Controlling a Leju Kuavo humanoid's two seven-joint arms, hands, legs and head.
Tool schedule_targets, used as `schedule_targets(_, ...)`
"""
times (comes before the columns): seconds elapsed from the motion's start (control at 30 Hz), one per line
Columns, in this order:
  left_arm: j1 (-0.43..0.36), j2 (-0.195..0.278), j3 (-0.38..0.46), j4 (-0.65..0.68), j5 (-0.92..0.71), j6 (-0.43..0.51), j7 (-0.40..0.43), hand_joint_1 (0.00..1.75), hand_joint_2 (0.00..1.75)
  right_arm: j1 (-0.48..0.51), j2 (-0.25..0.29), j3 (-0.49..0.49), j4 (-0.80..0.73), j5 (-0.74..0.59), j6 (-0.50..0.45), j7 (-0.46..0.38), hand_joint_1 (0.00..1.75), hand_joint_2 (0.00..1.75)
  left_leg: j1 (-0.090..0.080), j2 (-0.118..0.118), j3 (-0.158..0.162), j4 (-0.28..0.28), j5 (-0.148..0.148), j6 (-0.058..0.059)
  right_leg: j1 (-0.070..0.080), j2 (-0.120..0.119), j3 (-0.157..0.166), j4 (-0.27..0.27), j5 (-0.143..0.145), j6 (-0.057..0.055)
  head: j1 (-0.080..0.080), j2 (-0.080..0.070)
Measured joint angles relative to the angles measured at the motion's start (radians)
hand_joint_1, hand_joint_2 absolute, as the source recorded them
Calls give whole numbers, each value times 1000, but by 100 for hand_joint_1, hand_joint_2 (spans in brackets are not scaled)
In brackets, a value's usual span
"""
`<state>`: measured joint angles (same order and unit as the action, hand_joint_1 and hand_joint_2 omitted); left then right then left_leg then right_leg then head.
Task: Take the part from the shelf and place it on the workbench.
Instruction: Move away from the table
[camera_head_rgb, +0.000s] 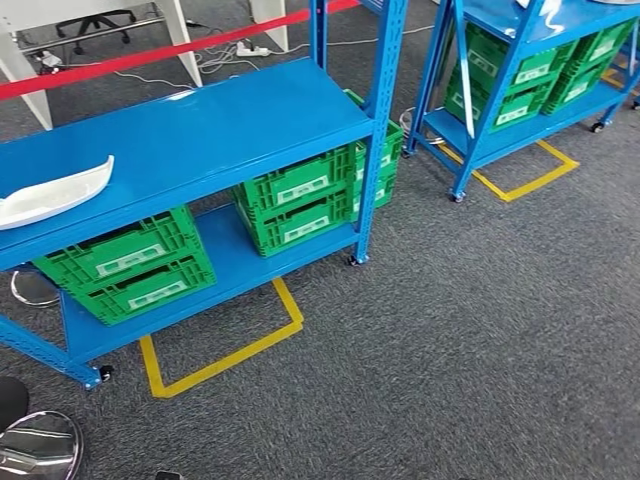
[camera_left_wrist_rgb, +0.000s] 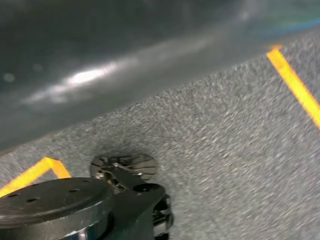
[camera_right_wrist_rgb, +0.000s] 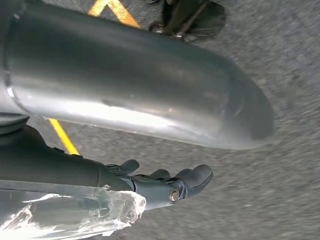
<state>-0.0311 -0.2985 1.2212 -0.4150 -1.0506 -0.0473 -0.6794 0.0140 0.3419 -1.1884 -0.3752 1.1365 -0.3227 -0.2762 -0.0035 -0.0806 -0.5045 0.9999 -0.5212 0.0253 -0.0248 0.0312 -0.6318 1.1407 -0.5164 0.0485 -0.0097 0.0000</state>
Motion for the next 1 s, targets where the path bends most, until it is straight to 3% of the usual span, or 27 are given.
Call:
schedule_targets(0.03, -1, 0, 0, 0, 0, 0, 0, 0, 0, 0, 0, 0, 0, 0, 0, 0, 0, 0, 0, -14, 6, 2, -8, -6, -3, 20, 26, -55, 20, -1, 0, 0)
schedule_targets(0.1, -2, 0, 0, -2, 0, 0, 0, 0, 0, 0, 1, -1, -1, 0, 1, 0, 0, 0, 2, -36, 6, 3, -17, -18, -4, 44, 53, -101, 15, -8, 1, 0)
schedule_targets(0.17, 0, 0, 0, -3, -1, 0, 0, 0, 0, -1, 2, -2, -1, 1, 1, 0, 0, 0, 6, -47, 7, 1, -22, -27, -3, 27, 64, -110, 7, -22, 1, 0)
schedule_targets(0.23, 0, 0, 1, -4, -2, 0, 0, 0, 0, 0, 3, -3, -3, 1, 1, -1, 0, 0, 5, -3, -10, 41, -39, -38, -3, 5, 81, -117, -4, -36, -5, 0)
schedule_targets(0.3, -5, 0, 0, -5, -2, 0, 0, 0, 0, 2, 4, -4, -4, 1, 1, -1, 0, 0, 4, 56, -83, 161, -76, -46, -1, -24, 102, -122, -20, -45, -11, 0)
schedule_targets(0.37, -4, 0, 0, -5, -3, 0, 0, 0, 0, 4, 4, -4, -4, 1, 1, 0, 0, 0, 4, 72, -175, 285, -95, -48, 1, -52, 124, -123, -42, -46, -11, 0)
schedule_targets(0.4, -1, 0, 1, -5, -3, 0, 0, 0, 0, 5, 4, -5, -5, 1, 1, 0, 0, 0, 4, 73, -202, 304, -76, -45, 3, -65, 136, -124, -54, -46, -11, 0)
schedule_targets(0.47, 7, 0, 1, -5, -3, 0, 0, 0, 0, 6, 4, -5, -5, 1, 1, 0, 0, 0, 0, 83, -201, 234, 17, -32, 7, -89, 168, -127, -81, -45, -11, 0)
schedule_targets(0.5, 9, 1, 1, -5, -3, 0, 0, 0, 0, 6, 5, -5, -5, 1, 1, 0, 0, 0, -6, 103, -183, 177, 60, -20, 9, -101, 187, -132, -94, -45, -11, 0)
schedule_targets(0.53, 9, 1, 1, -5, -3, 0, 0, 0, 0, 6, 5, -5, -5, 1, 1, 0, 0, 0, -14, 126, -163, 126, 84, -10, 12, -113, 205, -138, -106, -42, -10, 0)
schedule_targets(0.6, 5, 1, 1, -5, -3, 0, 0, 0, 0, 4, 6, -5, -5, 1, 1, 0, 0, 0, -26, 155, -133, 71, 73, 5, 18, -137, 239, -153, -121, -31, -8, 0)
schedule_targets(0.67, 3, 1, 1, -7, -3, 0, 0, 0, 0, -3, 8, -5, -6, 2, 1, -1, 0, 0, -24, 135, -108, 43, 49, 11, 19, -149, 260, -150, -115, -15, -8, 0)
schedule_targets(0.7, 5, 1, 2, -8, -3, 0, 0, 0, 0, -6, 8, -5, -6, 2, 1, -1, 0, 0, -20, 123, -93, 32, 44, 15, 17, -135, 256, -124, -105, -10, -7, 0)
schedule_targets(0.77, 4, 1, 2, -9, -3, 0, 0, 0, 0, -10, 9, -5, -6, 2, 1, -1, 0, 0, -12, 97, -58, 14, 32, 22, 13, -79, 192, -20, -97, -4, -5, 0)
schedule_targets(0.8, 2, 0, 2, -9, -3, 0, 0, 0, 0, -8, 9, -5, -6, 2, 1, -1, 0, 0, -10, 84, -45, 10, 22, 24, 11, -51, 145, 42, -108, -3, -4, -1)
schedule_targets(0.87, 1, -1, 2, -10, -3, -1, 0, 0, 0, -3, 9, -6, -6, 2, 2, -1, 0, 0, -5, 51, -17, 9, 2, 23, 7, -34, 51, 123, -169, 4, -3, 0)
schedule_targets(0.93, 5, -2, 2, -10, -3, -6, 0, 0, 0, 0, 9, -7, -7, 4, 6, -2, 0, 0, 2, 19, 18, 10, -22, 14, 3, -32, -5, 114, -210, 16, -3, 0)
schedule_targets(0.97, 7, -3, 3, -10, -3, -9, 0, 0, 0, 1, 9, -8, -8, 5, 8, -4, 0, 0, 6, 3, 38, 10, -38, 8, 0, -28, -19, 78, -192, 23, -3, 0)
schedule_targets(1.0, 9, -2, 3, -10, -3, -11, 0, 0, 0, 4, 9, -10, -8, 6, 10, -5, 0, 0, 10, -10, 54, 10, -54, 2, -5, -17, -27, 33, -137, 30, -1, 0)
